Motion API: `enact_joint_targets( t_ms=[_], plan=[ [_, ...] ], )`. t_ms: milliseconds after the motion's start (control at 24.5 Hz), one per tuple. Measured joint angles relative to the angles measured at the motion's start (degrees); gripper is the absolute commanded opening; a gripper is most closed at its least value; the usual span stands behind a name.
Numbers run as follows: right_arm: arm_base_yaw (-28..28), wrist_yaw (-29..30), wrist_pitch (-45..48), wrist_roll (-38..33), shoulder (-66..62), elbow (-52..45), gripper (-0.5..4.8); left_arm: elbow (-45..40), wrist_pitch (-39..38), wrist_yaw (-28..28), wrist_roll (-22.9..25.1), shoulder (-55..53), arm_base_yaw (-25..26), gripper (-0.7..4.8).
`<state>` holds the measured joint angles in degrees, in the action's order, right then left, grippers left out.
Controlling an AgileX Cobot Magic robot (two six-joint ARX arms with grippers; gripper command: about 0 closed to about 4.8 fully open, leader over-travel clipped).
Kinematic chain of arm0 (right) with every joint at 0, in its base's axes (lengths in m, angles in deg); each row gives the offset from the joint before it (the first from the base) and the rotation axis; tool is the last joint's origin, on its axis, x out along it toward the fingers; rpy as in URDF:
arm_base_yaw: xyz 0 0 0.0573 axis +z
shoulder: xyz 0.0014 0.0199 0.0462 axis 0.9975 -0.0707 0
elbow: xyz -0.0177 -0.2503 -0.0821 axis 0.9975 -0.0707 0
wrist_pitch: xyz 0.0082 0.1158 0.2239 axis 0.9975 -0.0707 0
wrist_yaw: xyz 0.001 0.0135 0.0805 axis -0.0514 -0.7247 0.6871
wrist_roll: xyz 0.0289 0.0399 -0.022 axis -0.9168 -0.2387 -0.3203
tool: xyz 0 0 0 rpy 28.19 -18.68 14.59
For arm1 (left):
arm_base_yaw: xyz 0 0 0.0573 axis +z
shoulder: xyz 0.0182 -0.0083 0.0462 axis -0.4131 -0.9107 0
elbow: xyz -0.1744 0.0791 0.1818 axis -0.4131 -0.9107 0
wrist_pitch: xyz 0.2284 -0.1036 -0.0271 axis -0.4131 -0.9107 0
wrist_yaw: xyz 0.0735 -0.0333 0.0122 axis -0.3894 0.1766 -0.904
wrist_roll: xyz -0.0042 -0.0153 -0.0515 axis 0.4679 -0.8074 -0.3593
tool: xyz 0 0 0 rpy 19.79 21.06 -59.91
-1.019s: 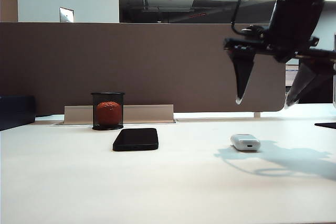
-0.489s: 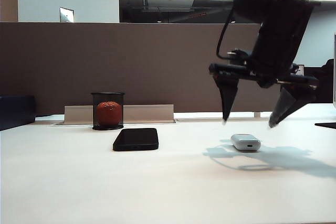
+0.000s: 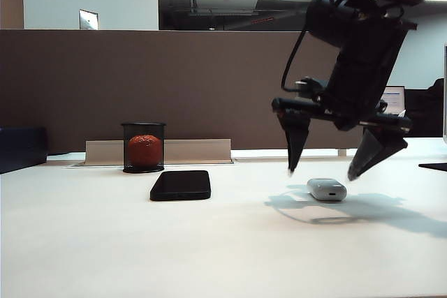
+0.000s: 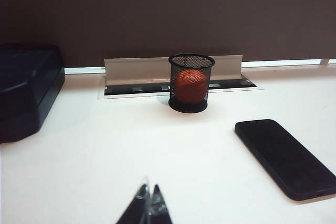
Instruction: Find the wireless headphone case on the desktop and place it on the left side of the phone.
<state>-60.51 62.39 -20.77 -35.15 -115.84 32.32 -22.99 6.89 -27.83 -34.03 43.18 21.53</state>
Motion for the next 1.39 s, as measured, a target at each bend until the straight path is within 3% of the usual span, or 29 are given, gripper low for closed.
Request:
enact_joint_targets(
  t_ms=[734,1141,1345,1386],
  plan=[
    [0.00,-0.07,1.92,0.72,-3.65,0.04,4.75,0.00,0.00,0.00,0.00,0.00,0.00,-0.05],
    [-0.02,-0.33,2.36,0.87,-4.04,0.13,2.90,0.00,0.00,0.00,0.00,0.00,0.00,-0.05],
    [-0.02,-0.33,1.53,1.99,-4.04,0.15,2.51,0.00,0.00,0.00,0.02,0.00,0.00,-0.05],
    [-0.02,-0.31,1.49,2.05,-4.04,0.15,1.95,0.00,-0.02,0.00,0.00,0.00,0.00,-0.05]
  ],
)
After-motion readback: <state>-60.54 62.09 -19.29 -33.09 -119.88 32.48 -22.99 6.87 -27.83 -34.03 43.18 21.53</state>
